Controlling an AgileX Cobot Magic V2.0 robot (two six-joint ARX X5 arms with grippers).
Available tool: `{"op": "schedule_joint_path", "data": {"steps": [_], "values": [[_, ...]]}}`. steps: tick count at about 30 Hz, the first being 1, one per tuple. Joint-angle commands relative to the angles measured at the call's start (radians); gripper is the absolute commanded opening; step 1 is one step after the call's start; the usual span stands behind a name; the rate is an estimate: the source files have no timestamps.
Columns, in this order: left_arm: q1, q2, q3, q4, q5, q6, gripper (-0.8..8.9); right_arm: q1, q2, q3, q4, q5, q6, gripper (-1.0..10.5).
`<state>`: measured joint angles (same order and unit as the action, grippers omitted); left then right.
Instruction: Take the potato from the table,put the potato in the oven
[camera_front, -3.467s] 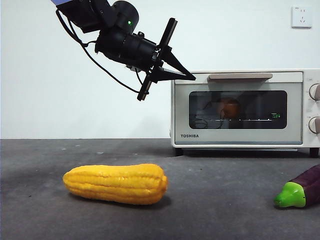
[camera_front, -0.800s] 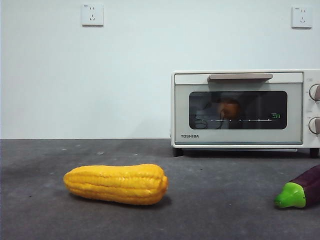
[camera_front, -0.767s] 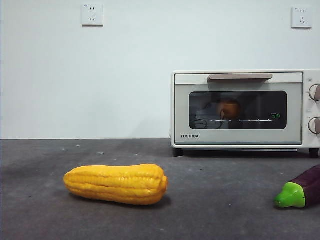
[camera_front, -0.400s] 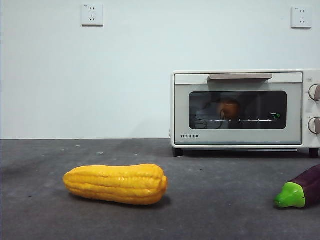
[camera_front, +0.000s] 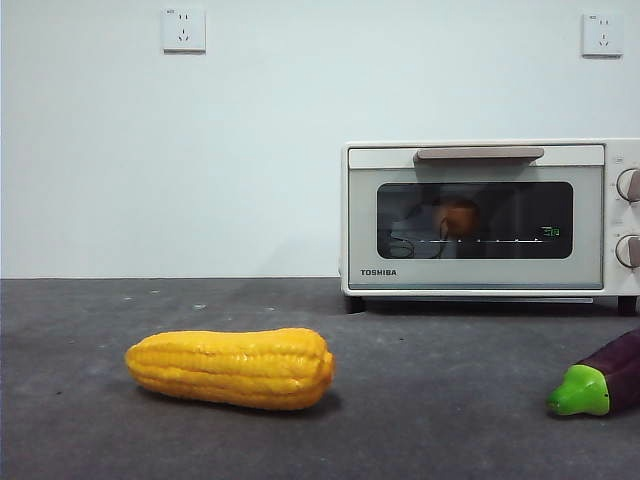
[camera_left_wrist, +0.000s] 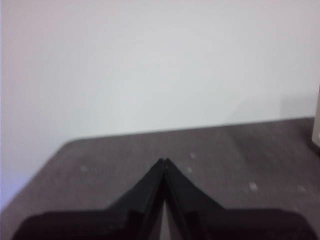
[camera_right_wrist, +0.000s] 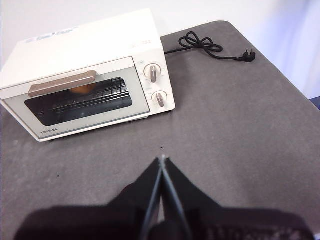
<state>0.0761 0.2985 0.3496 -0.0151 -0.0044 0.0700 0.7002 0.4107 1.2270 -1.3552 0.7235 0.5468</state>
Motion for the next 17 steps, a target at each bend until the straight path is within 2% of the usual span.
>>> {"op": "schedule_joint_path", "data": {"steps": [1, 10, 17], "values": [[0.003, -0.072, -0.074, -0.008, 0.041, -0.020, -0.04, 0.001, -0.001, 0.003, -0.021, -0.001, 0.010, 0.0], [0.001, -0.278, -0.266, -0.047, 0.046, -0.020, -0.04, 0.001, -0.001, 0.003, -0.021, -0.001, 0.010, 0.0], [-0.018, -0.294, -0.309, -0.099, 0.046, -0.023, -0.04, 0.001, -0.001, 0.003, -0.021, -0.001, 0.010, 0.0]]}}
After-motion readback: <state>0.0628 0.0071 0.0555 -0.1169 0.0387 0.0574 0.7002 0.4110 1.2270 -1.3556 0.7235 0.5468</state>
